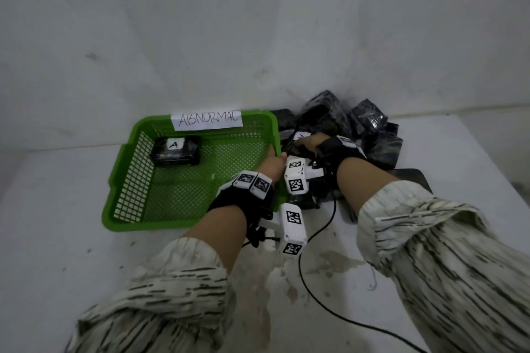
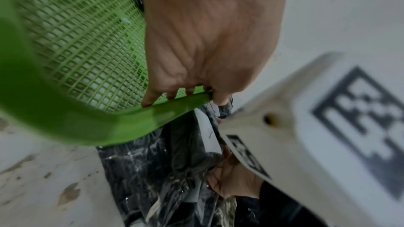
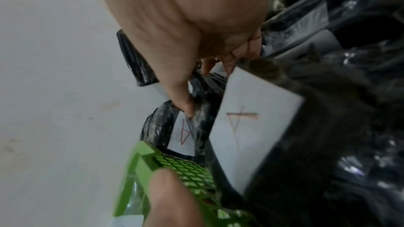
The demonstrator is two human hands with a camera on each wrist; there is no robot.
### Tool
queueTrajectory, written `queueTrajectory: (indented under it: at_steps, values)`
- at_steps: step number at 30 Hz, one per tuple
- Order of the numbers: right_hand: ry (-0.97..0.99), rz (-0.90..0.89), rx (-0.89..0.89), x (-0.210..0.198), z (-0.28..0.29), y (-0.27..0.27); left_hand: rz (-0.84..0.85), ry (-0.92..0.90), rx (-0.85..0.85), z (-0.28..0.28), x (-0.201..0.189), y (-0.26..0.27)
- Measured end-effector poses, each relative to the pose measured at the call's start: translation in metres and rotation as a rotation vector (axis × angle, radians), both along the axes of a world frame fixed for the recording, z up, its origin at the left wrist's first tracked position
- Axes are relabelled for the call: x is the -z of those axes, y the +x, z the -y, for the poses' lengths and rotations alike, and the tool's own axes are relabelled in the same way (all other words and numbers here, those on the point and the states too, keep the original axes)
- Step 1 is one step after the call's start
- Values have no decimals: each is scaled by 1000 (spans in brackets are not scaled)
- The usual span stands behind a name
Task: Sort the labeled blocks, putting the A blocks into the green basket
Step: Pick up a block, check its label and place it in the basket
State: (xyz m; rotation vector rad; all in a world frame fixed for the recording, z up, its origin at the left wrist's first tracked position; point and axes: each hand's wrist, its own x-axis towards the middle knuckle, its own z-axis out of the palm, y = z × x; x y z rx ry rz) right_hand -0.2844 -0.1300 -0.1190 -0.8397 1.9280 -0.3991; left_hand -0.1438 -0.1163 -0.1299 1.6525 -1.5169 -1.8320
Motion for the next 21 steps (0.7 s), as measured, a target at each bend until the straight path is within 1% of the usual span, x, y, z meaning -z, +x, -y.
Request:
queueTrajectory:
  at_steps: [1,2,3,4,5,6,7,8,11,13,15,18,21]
  values:
    - [1,36,18,0,1,-3,29,-12,25,-1,-7,3]
    - [-32,96,95,9,4,-9,38,-16,43,-3,-12,4]
    - [-73,176,150,35,18,-26,48,-15,67,-5,-22,5]
    - [-132,231,157,39,17,-31,66,-37,77,-7,-32,7]
    - [-163,313,198,31,11,-29,85,-54,99,-7,-37,9]
    - [-195,369,287,6,-4,-16,105,-77,118,-7,-42,11]
    - [-200,407,338,-17,-18,-4,121,-89,119,-7,-48,13]
    - [-218,449,364,-27,-29,1,130,-111,126,-6,-54,16]
    - [-282,556,421,-37,-49,3,116,-172,137,-1,-72,28]
    - [-340,654,419,-47,-66,10,52,-198,105,-3,-83,37]
    - [-408,710,364,-56,-79,21,11,-175,55,-7,-91,46]
    - [-473,690,212,-66,-92,43,-120,-133,-3,-18,-104,56]
    - [-456,678,114,-78,-108,71,-253,-148,-90,-33,-115,68]
